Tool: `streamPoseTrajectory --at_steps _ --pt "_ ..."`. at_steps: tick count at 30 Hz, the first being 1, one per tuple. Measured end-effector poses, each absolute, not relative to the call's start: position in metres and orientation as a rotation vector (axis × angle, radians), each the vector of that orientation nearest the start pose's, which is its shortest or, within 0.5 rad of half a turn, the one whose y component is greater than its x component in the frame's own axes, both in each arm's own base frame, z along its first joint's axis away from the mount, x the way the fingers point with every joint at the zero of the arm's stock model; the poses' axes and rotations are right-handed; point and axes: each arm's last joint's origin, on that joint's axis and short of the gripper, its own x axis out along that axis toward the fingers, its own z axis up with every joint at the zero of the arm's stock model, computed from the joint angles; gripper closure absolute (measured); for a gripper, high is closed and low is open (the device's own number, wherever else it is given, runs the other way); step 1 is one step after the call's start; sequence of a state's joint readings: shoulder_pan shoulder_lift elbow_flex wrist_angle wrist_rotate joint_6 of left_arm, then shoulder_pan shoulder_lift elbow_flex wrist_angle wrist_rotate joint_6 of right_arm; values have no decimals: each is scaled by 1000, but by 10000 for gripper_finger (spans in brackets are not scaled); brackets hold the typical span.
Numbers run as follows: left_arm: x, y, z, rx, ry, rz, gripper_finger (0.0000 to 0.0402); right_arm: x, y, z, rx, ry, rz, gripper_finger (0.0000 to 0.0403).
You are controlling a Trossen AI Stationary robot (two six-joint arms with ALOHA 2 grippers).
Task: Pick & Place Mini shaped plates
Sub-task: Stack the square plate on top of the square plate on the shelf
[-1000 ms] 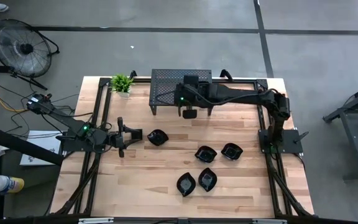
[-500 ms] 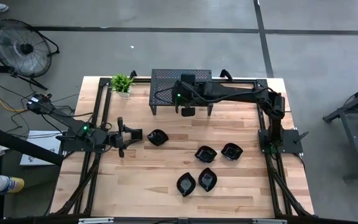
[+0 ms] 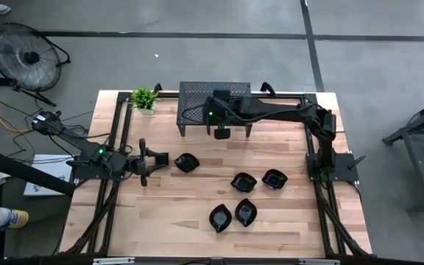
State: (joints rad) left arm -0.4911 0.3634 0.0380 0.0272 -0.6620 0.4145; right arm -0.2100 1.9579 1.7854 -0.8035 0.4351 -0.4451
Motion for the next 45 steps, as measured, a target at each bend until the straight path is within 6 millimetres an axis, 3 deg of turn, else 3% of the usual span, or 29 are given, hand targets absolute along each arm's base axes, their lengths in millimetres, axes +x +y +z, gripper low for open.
streamPoseTrajectory --at_steps 19,38,45 --pt "106 -37 149 574 283 116 213 411 -103 282 -475 1129 -347 401" --pt "106 -37 149 574 283 116 213 412 -105 283 -501 1123 -403 325" --pt "106 -37 149 574 283 116 213 411 -78 286 -501 1143 -409 324"
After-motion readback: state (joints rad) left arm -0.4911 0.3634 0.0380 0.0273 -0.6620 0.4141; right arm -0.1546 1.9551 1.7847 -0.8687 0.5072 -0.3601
